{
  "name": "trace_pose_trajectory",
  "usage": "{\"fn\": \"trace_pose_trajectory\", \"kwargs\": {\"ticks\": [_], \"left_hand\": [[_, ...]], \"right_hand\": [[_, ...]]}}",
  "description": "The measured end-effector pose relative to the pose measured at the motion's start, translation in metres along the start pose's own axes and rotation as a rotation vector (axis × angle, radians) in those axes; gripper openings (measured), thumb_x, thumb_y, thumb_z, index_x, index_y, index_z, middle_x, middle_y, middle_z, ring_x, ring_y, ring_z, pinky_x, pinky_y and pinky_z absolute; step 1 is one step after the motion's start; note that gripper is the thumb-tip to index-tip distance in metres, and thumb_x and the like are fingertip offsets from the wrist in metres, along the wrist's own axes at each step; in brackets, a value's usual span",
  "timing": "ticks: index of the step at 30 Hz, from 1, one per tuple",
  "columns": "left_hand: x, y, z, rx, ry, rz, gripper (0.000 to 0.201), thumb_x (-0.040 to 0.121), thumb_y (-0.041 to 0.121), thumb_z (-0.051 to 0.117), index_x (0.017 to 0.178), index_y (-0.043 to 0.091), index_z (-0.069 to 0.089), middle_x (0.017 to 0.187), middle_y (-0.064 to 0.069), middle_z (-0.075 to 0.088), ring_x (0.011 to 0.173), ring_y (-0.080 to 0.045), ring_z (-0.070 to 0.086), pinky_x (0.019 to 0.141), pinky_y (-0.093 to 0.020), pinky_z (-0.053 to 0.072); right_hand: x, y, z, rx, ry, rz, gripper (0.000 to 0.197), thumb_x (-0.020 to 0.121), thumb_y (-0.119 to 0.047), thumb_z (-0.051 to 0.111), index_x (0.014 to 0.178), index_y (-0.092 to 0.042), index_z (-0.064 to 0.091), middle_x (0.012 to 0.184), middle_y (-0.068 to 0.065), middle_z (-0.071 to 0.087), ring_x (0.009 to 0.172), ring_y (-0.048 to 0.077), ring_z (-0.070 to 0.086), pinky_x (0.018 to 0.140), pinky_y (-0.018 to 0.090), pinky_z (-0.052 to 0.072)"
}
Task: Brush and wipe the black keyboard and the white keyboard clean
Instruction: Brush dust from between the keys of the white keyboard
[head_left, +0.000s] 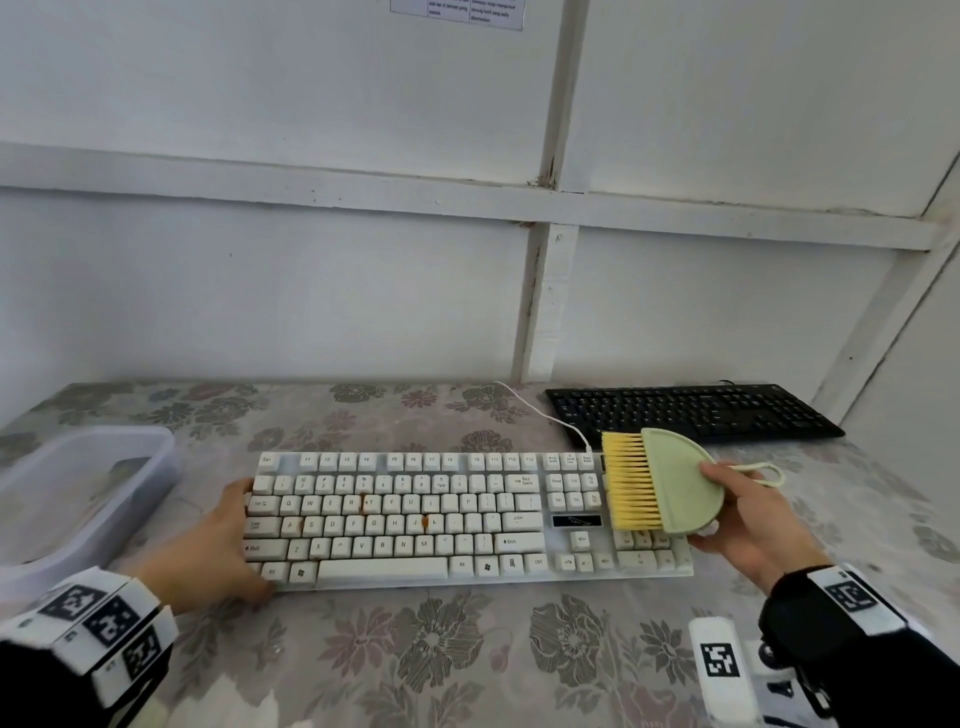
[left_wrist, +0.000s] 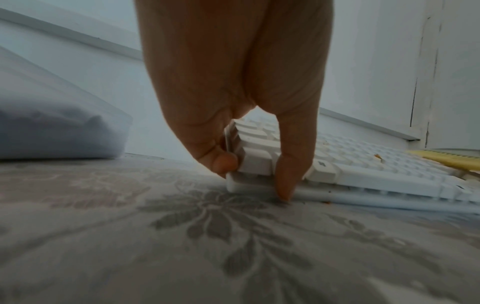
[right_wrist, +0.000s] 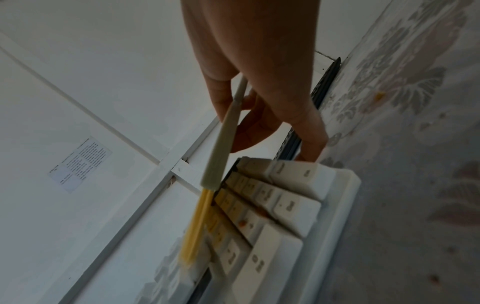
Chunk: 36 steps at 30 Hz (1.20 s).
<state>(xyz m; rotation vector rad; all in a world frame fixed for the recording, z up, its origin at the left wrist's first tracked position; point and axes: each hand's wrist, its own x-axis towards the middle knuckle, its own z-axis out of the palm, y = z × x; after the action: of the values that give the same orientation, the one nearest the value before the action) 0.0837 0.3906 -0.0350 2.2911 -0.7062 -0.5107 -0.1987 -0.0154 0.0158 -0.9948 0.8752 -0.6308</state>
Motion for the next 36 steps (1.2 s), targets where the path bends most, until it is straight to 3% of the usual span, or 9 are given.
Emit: {"fn": "trace_pose_trajectory", "kwargs": {"ticks": [6, 13, 15, 17, 19, 21, 25, 31, 36], "left_hand": [[-0.002, -0.004, -0.002, -0.023, -0.003, 0.037, 0.121, 0.039, 0.019, 0.087, 0.138, 0.019, 0.017, 0.119, 0.005, 0.048, 0.109, -0.013, 0.053, 0.091, -0.037, 0.052], [0.004, -0.013, -0.005, 0.005, -0.001, 0.07, 0.126, 0.036, 0.026, 0.092, 0.138, 0.026, 0.017, 0.122, 0.008, 0.051, 0.113, -0.014, 0.055, 0.095, -0.04, 0.05], [0.003, -0.011, -0.004, 0.016, 0.004, 0.082, 0.123, 0.038, 0.028, 0.093, 0.136, 0.027, 0.019, 0.121, 0.008, 0.052, 0.112, -0.014, 0.056, 0.093, -0.039, 0.052], [0.001, -0.005, -0.003, 0.012, 0.006, 0.057, 0.116, 0.046, 0.02, 0.091, 0.134, 0.025, 0.016, 0.119, 0.009, 0.048, 0.111, -0.013, 0.053, 0.093, -0.034, 0.05], [0.0, -0.003, -0.001, 0.005, 0.007, 0.045, 0.116, 0.05, 0.014, 0.089, 0.138, 0.021, 0.014, 0.119, 0.009, 0.046, 0.111, -0.013, 0.051, 0.093, -0.032, 0.049], [0.0, -0.003, -0.001, 0.007, 0.012, 0.052, 0.118, 0.048, 0.015, 0.09, 0.139, 0.02, 0.014, 0.12, 0.008, 0.047, 0.113, -0.014, 0.052, 0.095, -0.035, 0.049], [-0.001, -0.005, -0.004, -0.007, 0.006, 0.063, 0.112, 0.044, 0.019, 0.09, 0.132, 0.026, 0.02, 0.122, 0.009, 0.046, 0.114, -0.013, 0.051, 0.094, -0.035, 0.05], [-0.005, -0.001, -0.003, -0.014, 0.012, 0.074, 0.115, 0.042, 0.021, 0.089, 0.132, 0.027, 0.018, 0.119, 0.008, 0.047, 0.111, -0.014, 0.053, 0.098, -0.038, 0.046], [-0.005, -0.006, -0.004, -0.071, 0.014, 0.075, 0.12, 0.031, 0.032, 0.086, 0.131, 0.026, 0.021, 0.117, 0.006, 0.054, 0.107, -0.015, 0.058, 0.096, -0.042, 0.048]], "right_hand": [[0.007, -0.019, -0.022, 0.123, 0.05, -0.032, 0.006, 0.091, -0.017, 0.053, 0.091, -0.021, 0.057, 0.102, 0.01, 0.061, 0.094, 0.028, 0.058, 0.061, 0.042, 0.055], [0.007, -0.043, -0.055, 0.213, 0.114, -0.143, 0.019, 0.09, -0.01, 0.053, 0.08, -0.026, 0.059, 0.091, 0.001, 0.06, 0.075, 0.012, 0.063, 0.049, 0.021, 0.054], [0.003, -0.044, -0.059, 0.213, 0.065, -0.132, 0.023, 0.069, -0.009, 0.073, 0.075, -0.023, 0.056, 0.08, 0.003, 0.062, 0.073, 0.013, 0.061, 0.049, 0.02, 0.054], [0.003, -0.042, -0.063, 0.193, 0.047, -0.105, 0.045, 0.041, -0.01, 0.083, 0.072, -0.021, 0.053, 0.074, 0.002, 0.063, 0.064, 0.012, 0.065, 0.049, 0.02, 0.053], [0.001, -0.042, -0.062, 0.173, 0.076, -0.116, 0.031, 0.068, -0.004, 0.072, 0.069, -0.022, 0.047, 0.074, 0.0, 0.059, 0.053, 0.006, 0.064, 0.047, 0.019, 0.052], [0.003, -0.042, -0.063, 0.071, 0.102, -0.148, 0.035, 0.087, 0.0, 0.054, 0.065, -0.025, 0.044, 0.064, -0.004, 0.06, 0.048, 0.005, 0.063, 0.045, 0.019, 0.052], [-0.003, -0.041, -0.057, -0.185, 0.025, -0.245, 0.028, 0.089, 0.0, 0.052, 0.081, -0.028, 0.056, 0.08, 0.001, 0.06, 0.069, 0.018, 0.057, 0.045, 0.021, 0.053], [-0.005, -0.043, -0.053, -0.303, -0.084, -0.268, 0.036, 0.091, -0.002, 0.049, 0.119, -0.024, 0.057, 0.099, 0.001, 0.061, 0.08, 0.019, 0.055, 0.048, 0.024, 0.055], [-0.009, -0.052, -0.047, -0.369, -0.129, -0.39, 0.037, 0.088, -0.008, 0.056, 0.123, -0.021, 0.057, 0.104, 0.0, 0.063, 0.085, 0.016, 0.057, 0.05, 0.025, 0.055]]}}
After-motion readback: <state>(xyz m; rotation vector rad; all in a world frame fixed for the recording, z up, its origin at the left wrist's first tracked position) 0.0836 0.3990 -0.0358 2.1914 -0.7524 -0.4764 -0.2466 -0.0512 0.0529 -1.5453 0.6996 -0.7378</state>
